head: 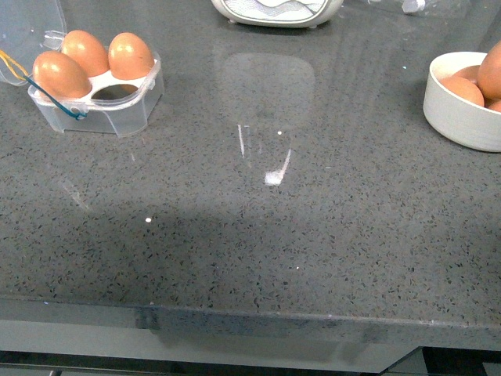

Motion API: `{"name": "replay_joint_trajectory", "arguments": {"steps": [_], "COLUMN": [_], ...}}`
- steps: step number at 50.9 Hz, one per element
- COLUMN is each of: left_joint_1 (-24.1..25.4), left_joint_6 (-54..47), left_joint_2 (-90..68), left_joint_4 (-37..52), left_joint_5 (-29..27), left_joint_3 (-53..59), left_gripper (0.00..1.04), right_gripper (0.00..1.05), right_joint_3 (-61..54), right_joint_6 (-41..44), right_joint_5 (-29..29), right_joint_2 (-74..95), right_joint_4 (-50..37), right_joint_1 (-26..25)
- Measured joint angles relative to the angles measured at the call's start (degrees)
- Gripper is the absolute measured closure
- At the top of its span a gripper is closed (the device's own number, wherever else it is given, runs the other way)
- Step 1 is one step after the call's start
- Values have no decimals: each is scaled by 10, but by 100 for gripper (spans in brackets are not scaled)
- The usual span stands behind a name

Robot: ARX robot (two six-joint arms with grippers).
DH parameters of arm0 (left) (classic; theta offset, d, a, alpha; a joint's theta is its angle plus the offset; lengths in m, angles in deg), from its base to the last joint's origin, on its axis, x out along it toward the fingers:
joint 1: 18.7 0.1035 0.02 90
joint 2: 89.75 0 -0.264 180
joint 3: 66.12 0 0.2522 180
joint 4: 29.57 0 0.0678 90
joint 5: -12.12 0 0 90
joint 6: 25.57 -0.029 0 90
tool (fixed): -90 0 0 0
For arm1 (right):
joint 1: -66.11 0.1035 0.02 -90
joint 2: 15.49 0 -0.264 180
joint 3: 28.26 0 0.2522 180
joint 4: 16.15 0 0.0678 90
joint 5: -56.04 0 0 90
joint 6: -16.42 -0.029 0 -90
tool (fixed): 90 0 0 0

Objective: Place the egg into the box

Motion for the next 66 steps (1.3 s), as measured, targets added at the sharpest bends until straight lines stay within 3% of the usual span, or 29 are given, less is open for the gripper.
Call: {"name": "replay_joint_trajectory", "arguments": {"steps": [66], "left_joint_1": [0], "left_joint_6": [0], "left_joint_2": [0], "left_joint_4": [0], "left_joint_5": [0], "left_joint_3": [0], "left_gripper": [7], "right_gripper": [7], "right_joint_3": [0], "right_joint_6": [0], "right_joint_5": [0], "right_joint_2": [0], "right_joint_4": [0], "right_joint_1": [0]}}
